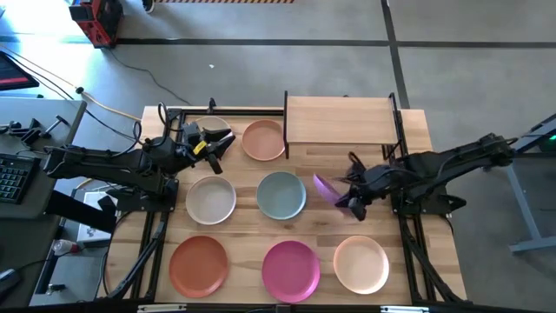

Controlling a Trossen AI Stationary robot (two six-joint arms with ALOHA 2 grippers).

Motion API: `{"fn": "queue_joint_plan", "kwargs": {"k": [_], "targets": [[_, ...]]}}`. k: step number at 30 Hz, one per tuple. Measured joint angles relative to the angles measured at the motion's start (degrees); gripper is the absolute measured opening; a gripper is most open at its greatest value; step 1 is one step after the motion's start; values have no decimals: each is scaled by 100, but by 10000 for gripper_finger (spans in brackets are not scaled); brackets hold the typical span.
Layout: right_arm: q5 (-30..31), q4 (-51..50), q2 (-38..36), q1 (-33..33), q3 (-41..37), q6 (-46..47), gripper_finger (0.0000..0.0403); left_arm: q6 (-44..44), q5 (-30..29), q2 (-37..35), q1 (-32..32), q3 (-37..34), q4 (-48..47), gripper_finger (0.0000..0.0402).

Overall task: Place and stack plates onto a shelf
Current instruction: Put the purple plate on the shelf

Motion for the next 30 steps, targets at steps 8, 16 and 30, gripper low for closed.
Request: {"fn": "queue_joint_plan", "kwargs": {"k": [8, 16, 30], "targets": [[91, 554, -667, -89, 0, -693, 0, -2, 0, 0, 0, 0, 2, 131], [497, 596, -1304, -339, 0, -2011, 0, -11, 0, 0, -1, 0, 30, 131], [2625, -67, -1588, -685, 0, -5414, 0, -10, 0, 0, 0, 0, 42, 131]]}}
